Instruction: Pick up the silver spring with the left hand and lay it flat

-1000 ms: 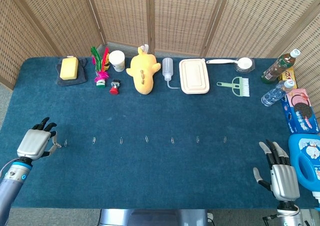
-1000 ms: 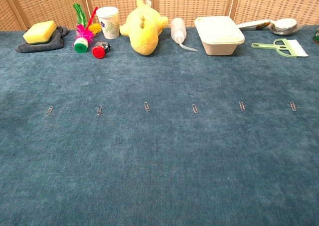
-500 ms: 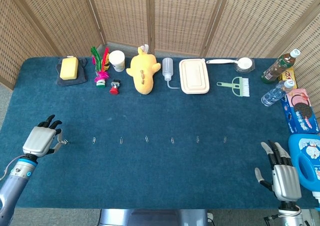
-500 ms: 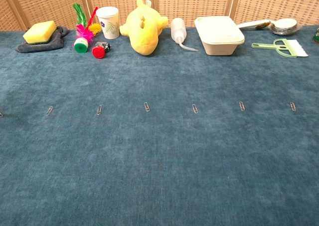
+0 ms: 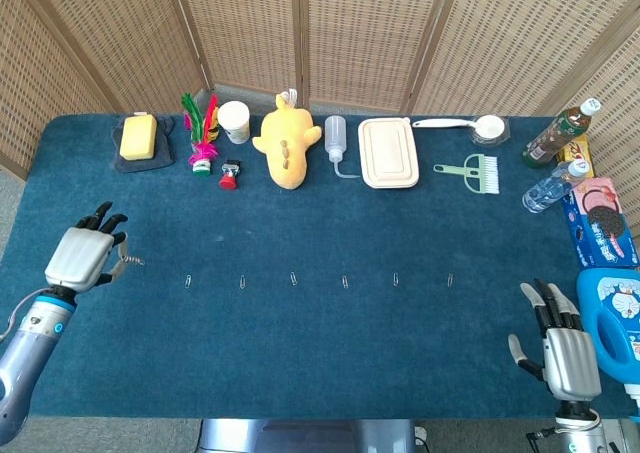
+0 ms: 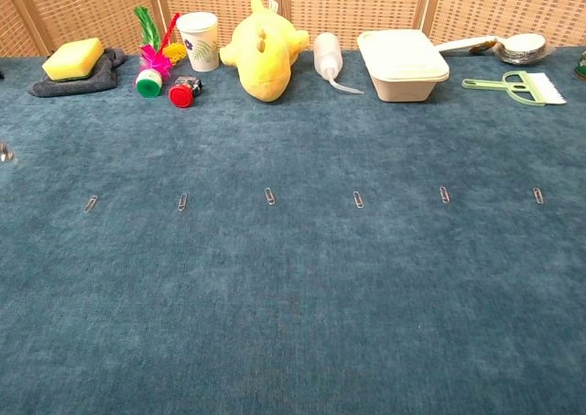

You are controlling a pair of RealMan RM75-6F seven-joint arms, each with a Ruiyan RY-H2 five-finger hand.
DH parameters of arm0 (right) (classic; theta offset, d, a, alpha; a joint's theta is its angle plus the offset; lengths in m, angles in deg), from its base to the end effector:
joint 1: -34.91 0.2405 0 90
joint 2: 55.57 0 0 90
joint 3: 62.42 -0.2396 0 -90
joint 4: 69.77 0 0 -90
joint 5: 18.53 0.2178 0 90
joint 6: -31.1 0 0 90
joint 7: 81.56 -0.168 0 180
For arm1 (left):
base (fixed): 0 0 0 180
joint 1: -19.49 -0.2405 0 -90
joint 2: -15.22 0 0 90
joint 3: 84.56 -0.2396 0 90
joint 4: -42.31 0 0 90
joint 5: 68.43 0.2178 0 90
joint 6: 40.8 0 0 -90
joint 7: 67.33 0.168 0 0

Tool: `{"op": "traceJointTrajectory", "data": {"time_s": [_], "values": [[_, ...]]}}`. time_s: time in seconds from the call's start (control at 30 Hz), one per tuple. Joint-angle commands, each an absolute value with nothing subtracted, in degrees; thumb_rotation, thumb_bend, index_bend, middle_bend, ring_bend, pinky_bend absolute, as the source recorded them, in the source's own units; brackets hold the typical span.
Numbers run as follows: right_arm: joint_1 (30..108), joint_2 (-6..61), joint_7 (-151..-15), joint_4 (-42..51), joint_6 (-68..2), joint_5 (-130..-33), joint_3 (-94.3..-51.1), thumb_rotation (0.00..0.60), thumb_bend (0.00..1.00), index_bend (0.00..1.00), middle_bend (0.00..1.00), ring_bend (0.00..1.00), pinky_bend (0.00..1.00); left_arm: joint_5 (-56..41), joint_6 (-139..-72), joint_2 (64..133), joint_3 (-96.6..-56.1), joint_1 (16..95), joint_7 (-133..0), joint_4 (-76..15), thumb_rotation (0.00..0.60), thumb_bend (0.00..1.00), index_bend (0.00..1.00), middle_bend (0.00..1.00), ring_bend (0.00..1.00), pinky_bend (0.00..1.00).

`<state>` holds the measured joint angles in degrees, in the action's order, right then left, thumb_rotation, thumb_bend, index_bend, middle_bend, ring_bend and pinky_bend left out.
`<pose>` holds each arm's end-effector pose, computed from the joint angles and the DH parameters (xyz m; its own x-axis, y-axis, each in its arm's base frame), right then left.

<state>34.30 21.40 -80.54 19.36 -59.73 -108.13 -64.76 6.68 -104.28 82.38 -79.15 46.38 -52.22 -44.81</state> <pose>-0.2866 -0.1736 0.0926 0.2578 0.0524 0.9648 -0.9662 0.0189 0.2571 -0.2583 0.3239 0.1003 0.6435 0.1230 0.7555 0.7614 -0.2050 -0.6151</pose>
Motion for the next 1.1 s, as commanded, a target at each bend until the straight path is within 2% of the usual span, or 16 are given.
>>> {"op": "traceJointTrajectory", "data": {"time_s": [0.03,0.5,0.57,0.7,0.77,0.9,1.0,1.1], "values": [[34.4,21.4,-80.5,19.4,-59.5,-108.0,-64.8,0.600,0.39,0.11,0.11,0.06,0.14,6.3,-103.6,81.5,-78.1,47.5,-51.5,-45.8,0.582,0.72,0.62,0.21,0.05,0.22],[34.1,21.5,-80.9,18.8,-59.3,-107.0,-64.9,0.600,0.39,0.11,0.11,0.06,0.14,3.4,-99.0,83.9,-76.1,52.3,-48.1,-44.6,0.580,0.71,0.60,0.21,0.05,0.22],[34.1,21.4,-80.9,18.8,-59.3,-106.9,-64.9,0.600,0.39,0.11,0.11,0.06,0.14,3.1,-98.7,84.8,-75.9,53.0,-47.8,-44.2,0.580,0.70,0.57,0.21,0.05,0.22],[34.3,21.2,-80.7,19.0,-59.2,-106.8,-65.2,0.600,0.39,0.11,0.11,0.06,0.14,2.8,-99.5,84.9,-76.2,52.6,-48.1,-45.1,0.581,0.68,0.45,0.20,0.04,0.22],[34.4,21.1,-80.4,19.1,-59.2,-106.9,-65.2,0.600,0.39,0.11,0.11,0.06,0.14,2.4,-100.0,84.2,-76.5,51.9,-48.4,-46.0,0.557,0.65,0.34,0.19,0.04,0.22],[34.9,20.7,-79.6,19.8,-59.0,-107.2,-65.6,0.600,0.39,0.11,0.11,0.06,0.14,1.9,-101.5,81.6,-77.8,49.6,-49.2,-49.8,0.434,0.59,0.10,0.14,0.04,0.22],[35.5,20.3,-78.8,20.4,-58.7,-107.5,-65.9,0.600,0.39,0.11,0.11,0.06,0.14,2.5,-103.7,79.6,-79.1,47.5,-49.5,-52.6,0.383,0.54,0.04,0.13,0.04,0.22],[36.0,19.8,-77.8,21.1,-58.1,-107.7,-66.1,0.600,0.39,0.10,0.11,0.06,0.14,3.8,-106.3,77.9,-80.8,45.0,-49.8,-55.2,0.303,0.47,0.02,0.12,0.04,0.22]]}}
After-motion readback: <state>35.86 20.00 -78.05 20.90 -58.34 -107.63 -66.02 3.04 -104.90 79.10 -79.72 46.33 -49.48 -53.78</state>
